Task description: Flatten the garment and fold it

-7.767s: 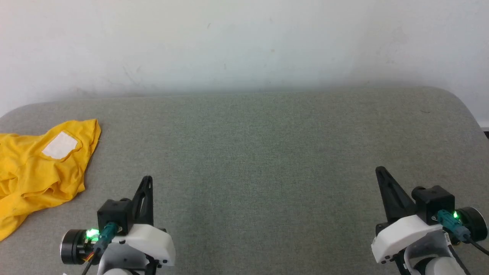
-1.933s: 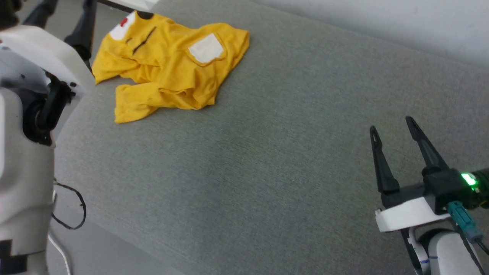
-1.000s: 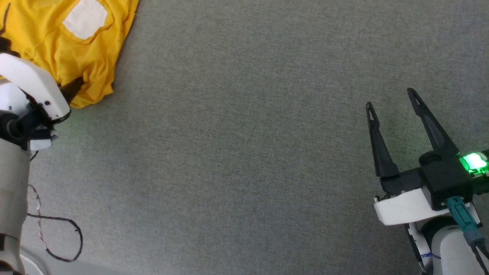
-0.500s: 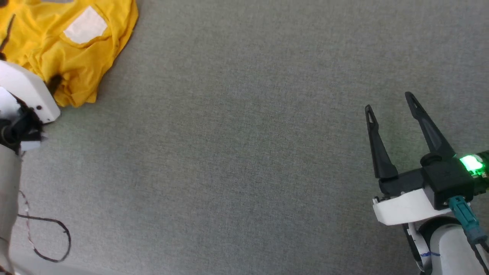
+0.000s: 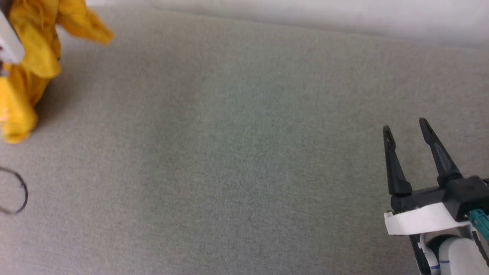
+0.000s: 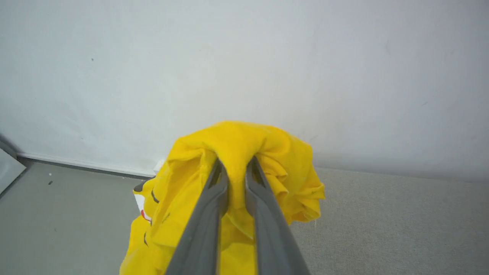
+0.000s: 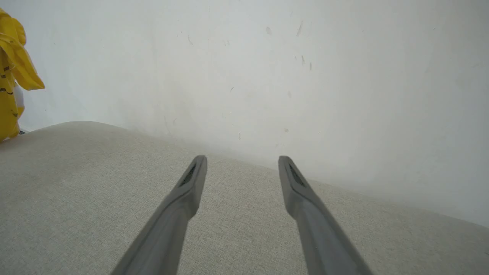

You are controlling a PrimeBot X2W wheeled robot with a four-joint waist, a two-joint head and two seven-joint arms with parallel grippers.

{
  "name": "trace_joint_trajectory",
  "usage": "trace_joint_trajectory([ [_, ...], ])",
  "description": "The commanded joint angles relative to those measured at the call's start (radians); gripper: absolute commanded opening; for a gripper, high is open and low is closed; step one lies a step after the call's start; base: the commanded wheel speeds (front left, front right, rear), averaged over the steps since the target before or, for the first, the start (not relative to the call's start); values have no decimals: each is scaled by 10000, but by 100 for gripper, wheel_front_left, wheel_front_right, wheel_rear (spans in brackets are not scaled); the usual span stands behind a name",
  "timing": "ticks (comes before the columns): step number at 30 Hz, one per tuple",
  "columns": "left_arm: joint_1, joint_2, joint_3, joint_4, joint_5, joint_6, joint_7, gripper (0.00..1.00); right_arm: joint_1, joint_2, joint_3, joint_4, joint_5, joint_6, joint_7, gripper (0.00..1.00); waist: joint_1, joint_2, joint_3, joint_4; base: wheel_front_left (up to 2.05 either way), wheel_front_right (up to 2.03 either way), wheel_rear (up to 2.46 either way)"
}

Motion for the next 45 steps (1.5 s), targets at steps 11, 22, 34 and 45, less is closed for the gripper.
trace_joint_trajectory([
  [11, -936, -731, -357, -2613, -31, 502, 804, 0, 483, -16, -532, 497, 633, -9, -483, 100, 2, 0, -1678, -777, 0, 0, 0],
  [22, -280, -2544, -1126, -5576, -583, 1396, 1469, 0, 630, -16, -967, 507, 782, -9, -597, 100, 2, 0, -1883, -1659, 0, 0, 0],
  [34, 2240, -4326, -2524, -7162, -832, 2119, 781, 0, 649, -16, -1087, 528, 941, -9, -621, 100, 2, 0, -1694, -2235, 0, 0, 0],
  [45, 5436, -4536, -4193, -3492, -4, 2526, -437, 0, 507, -16, -852, 626, 1033, -9, -623, 100, 2, 0, -1430, -2491, 0, 0, 0],
])
